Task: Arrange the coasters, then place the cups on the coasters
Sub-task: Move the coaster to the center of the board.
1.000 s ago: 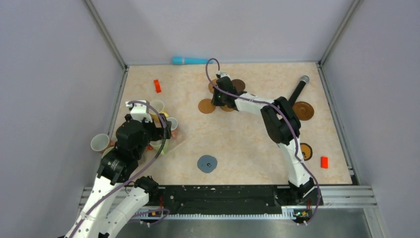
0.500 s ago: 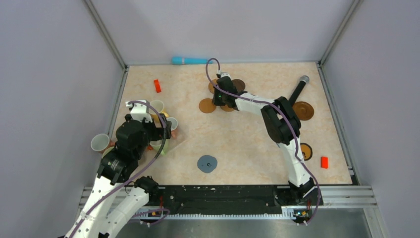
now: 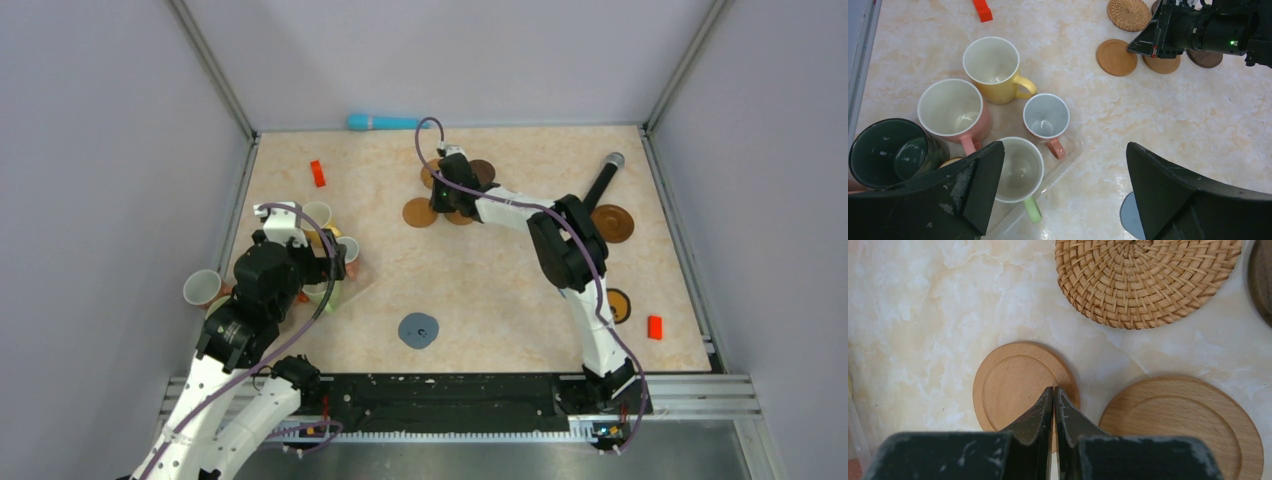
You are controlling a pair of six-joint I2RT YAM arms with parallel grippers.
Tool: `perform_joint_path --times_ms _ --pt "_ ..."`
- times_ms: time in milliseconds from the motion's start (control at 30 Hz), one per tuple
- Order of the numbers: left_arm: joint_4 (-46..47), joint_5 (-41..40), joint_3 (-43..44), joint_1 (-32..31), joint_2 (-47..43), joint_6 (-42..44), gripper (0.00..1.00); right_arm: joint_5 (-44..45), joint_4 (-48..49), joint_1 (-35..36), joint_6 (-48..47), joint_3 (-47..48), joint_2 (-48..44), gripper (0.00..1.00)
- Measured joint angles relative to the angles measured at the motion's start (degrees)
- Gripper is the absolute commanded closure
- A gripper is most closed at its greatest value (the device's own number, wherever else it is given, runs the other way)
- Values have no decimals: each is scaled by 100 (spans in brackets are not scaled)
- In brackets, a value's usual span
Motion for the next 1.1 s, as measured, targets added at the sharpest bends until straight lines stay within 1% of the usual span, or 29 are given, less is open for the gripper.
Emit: perform_joint_path --times_ms 267,467,1100 --pt "0 0 0 0 0 0 3 22 -118 -48 -105 63 -7 96" --pt "0 0 0 0 2 0 3 -118 -284 -87 -76 387 175 96" --pt "0 -2 0 0 2 0 3 -413 -439 -85 365 2214 1384 96"
